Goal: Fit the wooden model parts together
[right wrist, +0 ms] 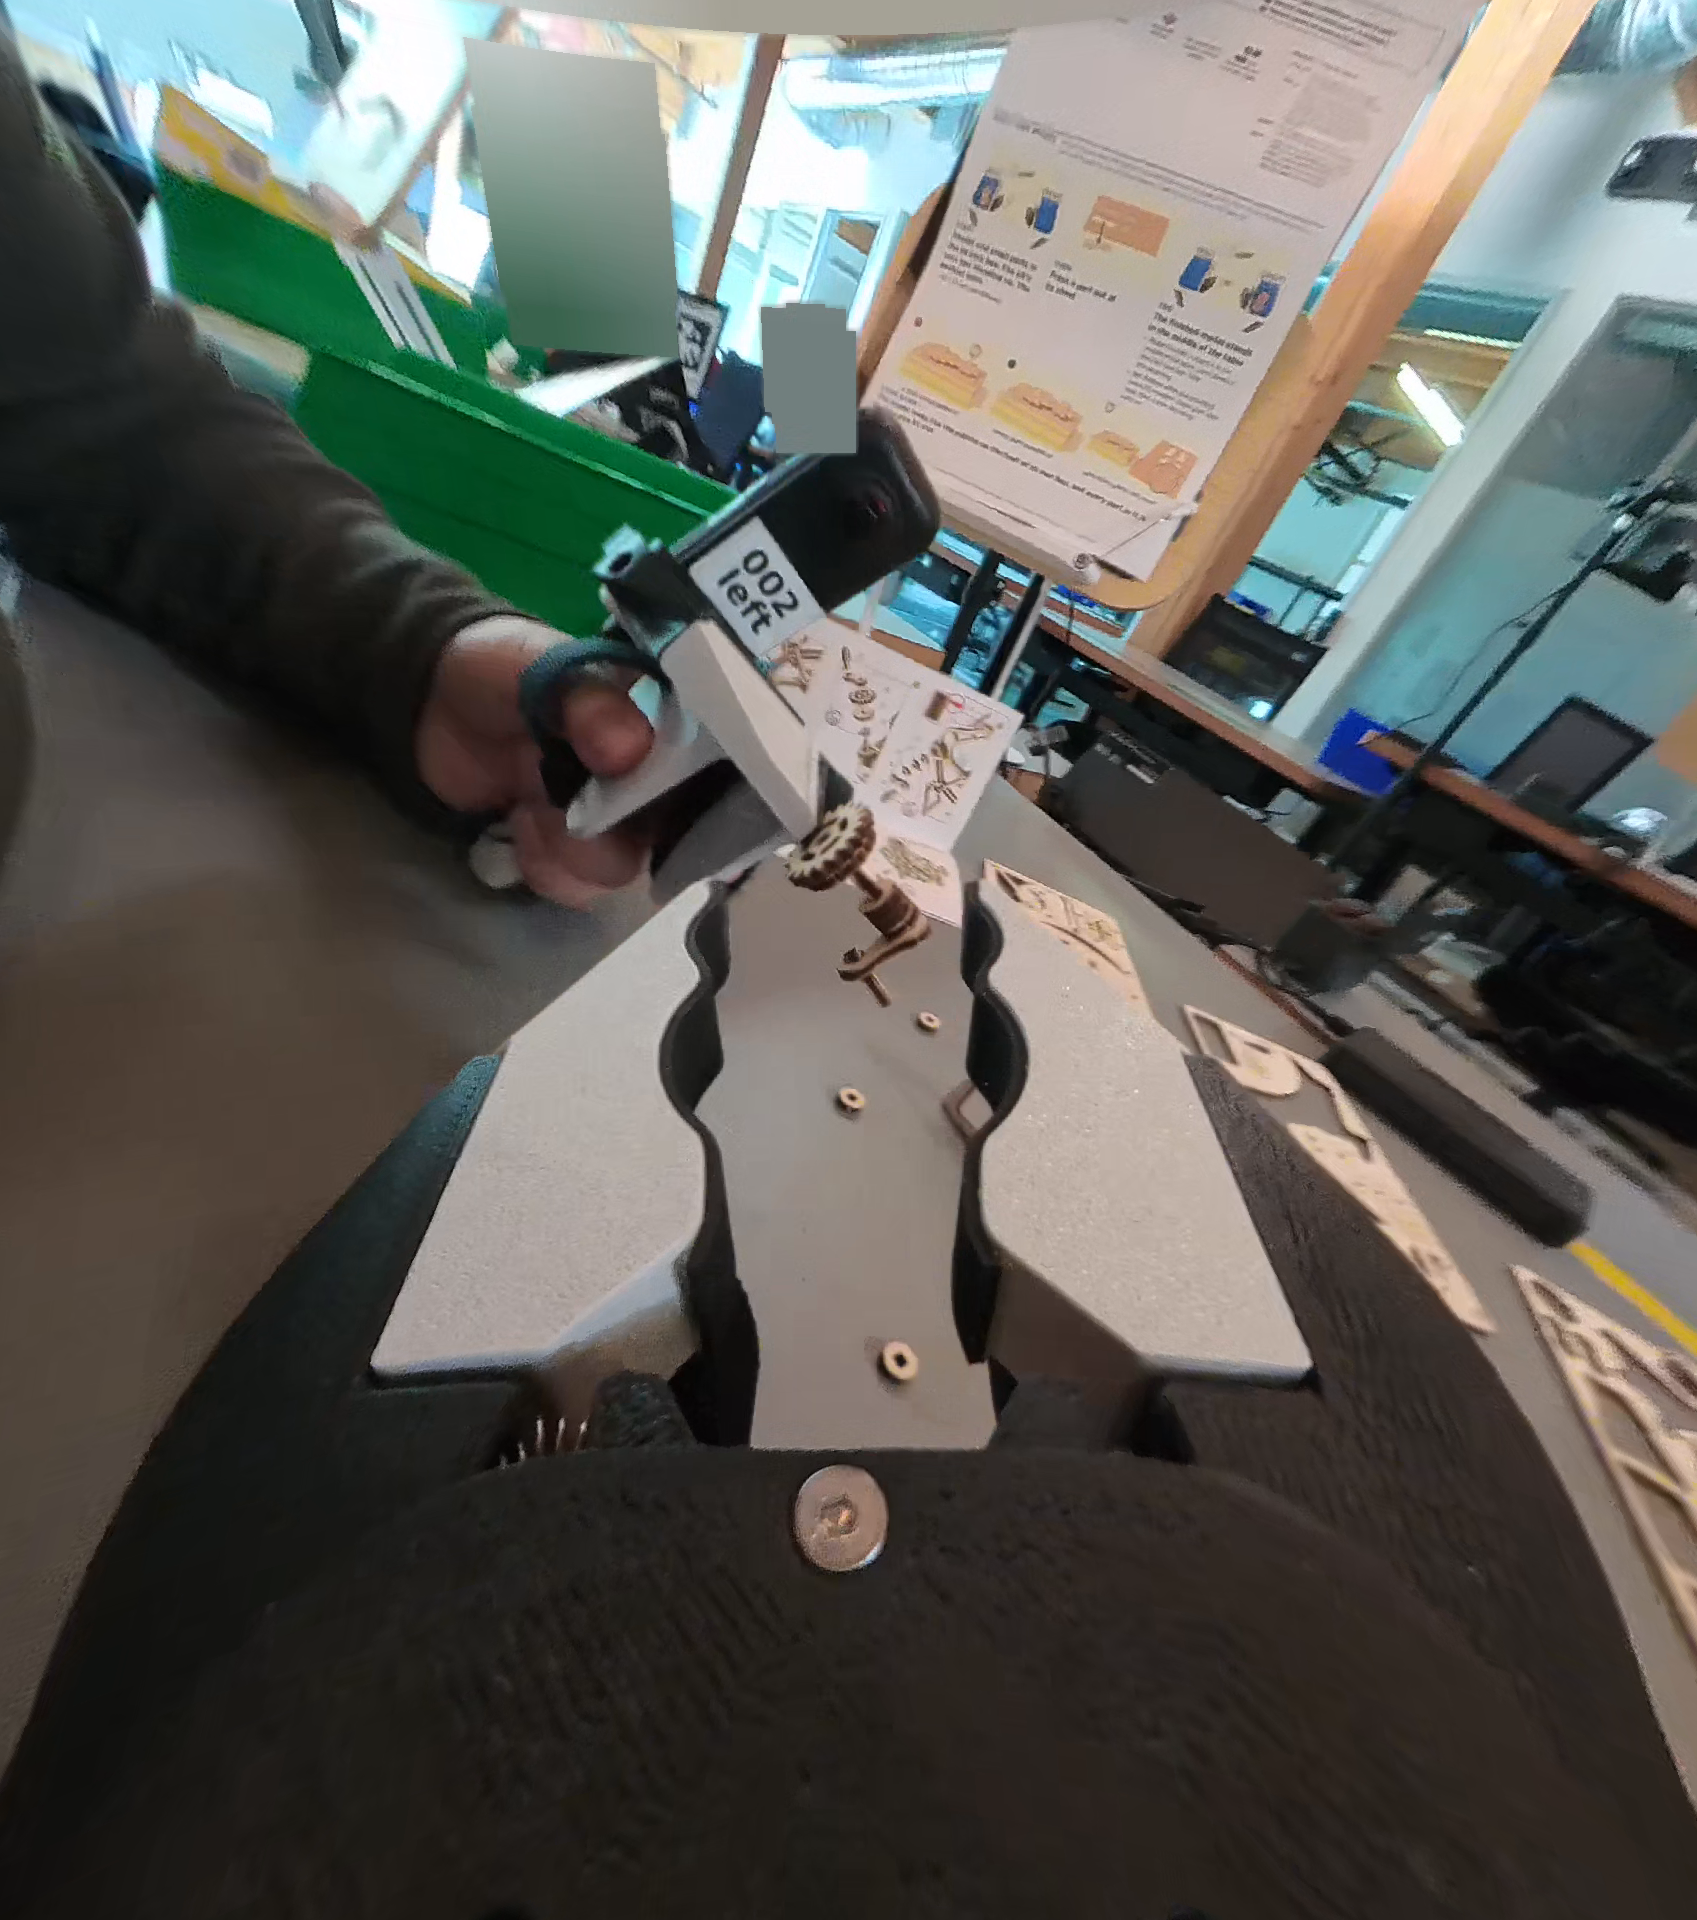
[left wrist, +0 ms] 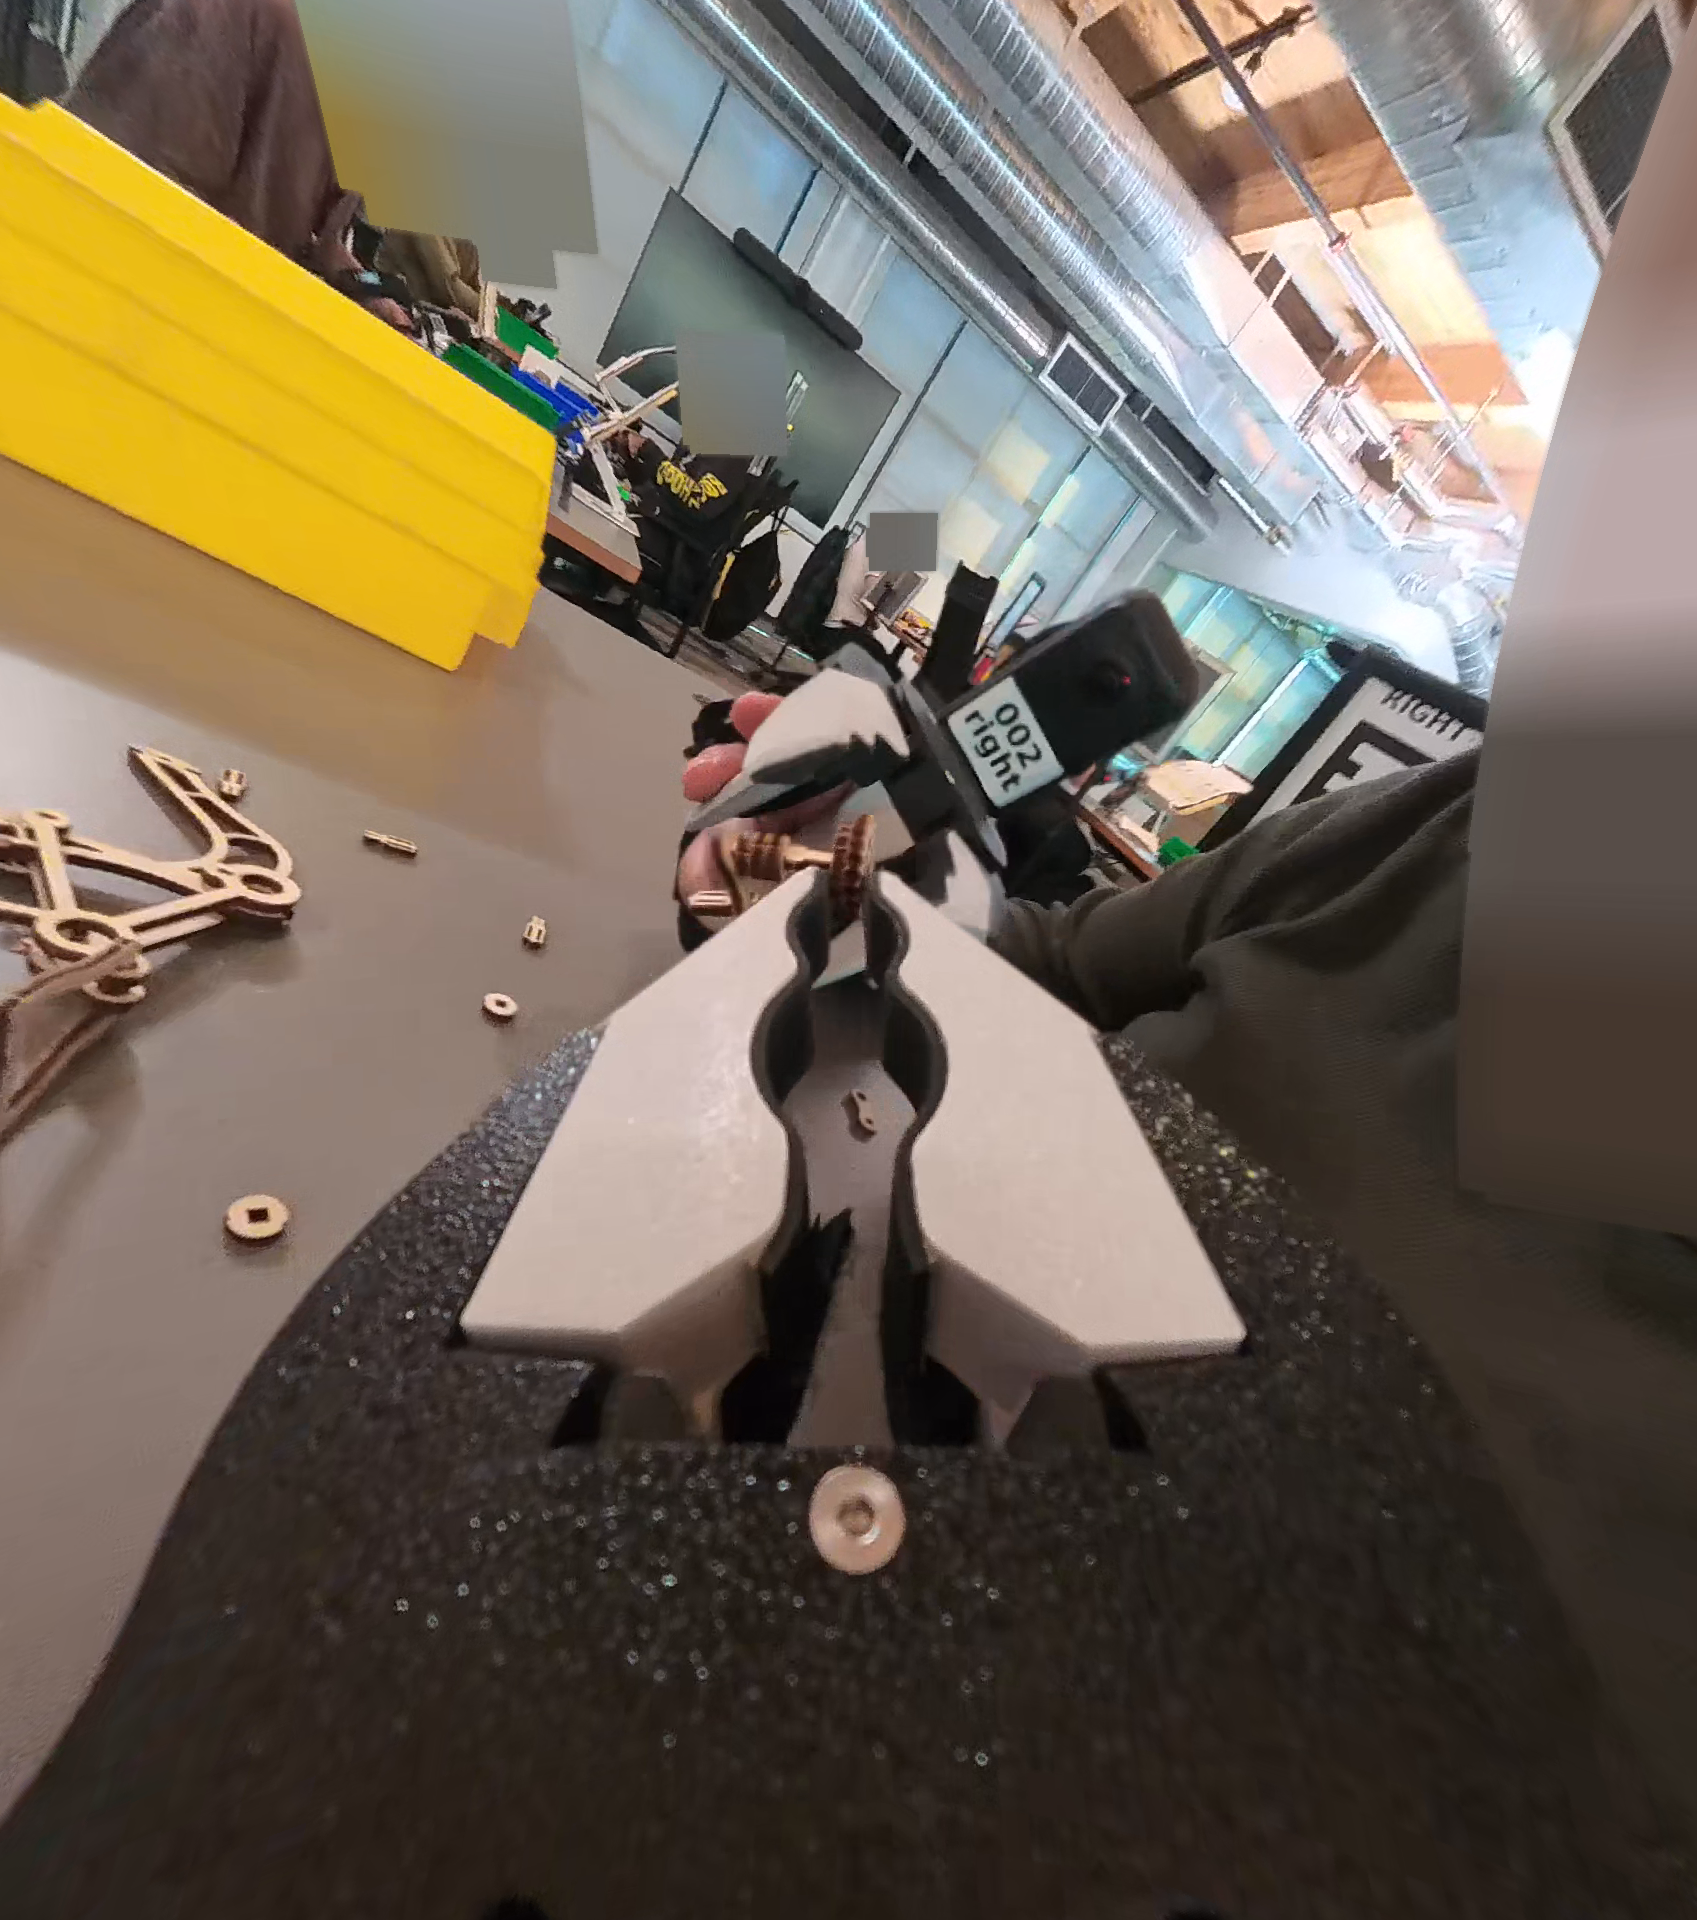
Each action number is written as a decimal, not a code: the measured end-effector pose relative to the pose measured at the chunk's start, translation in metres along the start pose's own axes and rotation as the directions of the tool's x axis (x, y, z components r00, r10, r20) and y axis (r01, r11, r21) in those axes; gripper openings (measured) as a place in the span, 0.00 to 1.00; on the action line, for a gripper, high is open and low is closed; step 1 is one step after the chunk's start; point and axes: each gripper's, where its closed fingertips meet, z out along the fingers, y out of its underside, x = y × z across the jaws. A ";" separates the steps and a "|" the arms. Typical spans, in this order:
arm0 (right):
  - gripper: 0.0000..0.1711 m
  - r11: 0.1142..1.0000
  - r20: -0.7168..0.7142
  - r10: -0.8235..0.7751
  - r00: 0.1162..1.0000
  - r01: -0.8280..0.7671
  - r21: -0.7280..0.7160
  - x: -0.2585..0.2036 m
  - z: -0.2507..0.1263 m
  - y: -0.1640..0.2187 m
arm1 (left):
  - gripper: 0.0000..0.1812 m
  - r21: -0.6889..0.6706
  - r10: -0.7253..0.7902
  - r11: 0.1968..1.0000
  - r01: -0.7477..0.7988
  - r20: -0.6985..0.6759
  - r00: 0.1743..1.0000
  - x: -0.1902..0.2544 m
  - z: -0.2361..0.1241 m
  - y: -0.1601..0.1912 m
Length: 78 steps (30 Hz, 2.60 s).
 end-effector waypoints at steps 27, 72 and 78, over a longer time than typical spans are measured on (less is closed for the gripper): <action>0.04 0.524 0.288 0.811 0.509 -0.851 0.031 0.018 -0.003 -0.006 | 0.52 -0.342 0.913 0.397 -0.852 0.244 0.328 -0.011 0.019 0.002; 0.26 0.976 0.126 0.216 0.968 -0.218 0.001 -0.010 0.003 -0.003 | 0.18 -0.207 0.620 0.781 -0.589 0.151 0.770 -0.013 0.008 0.016; 0.25 0.973 0.169 0.226 0.959 -0.231 0.009 -0.015 0.001 -0.005 | 0.18 -0.131 0.551 0.833 -0.538 0.101 0.828 -0.002 0.009 0.012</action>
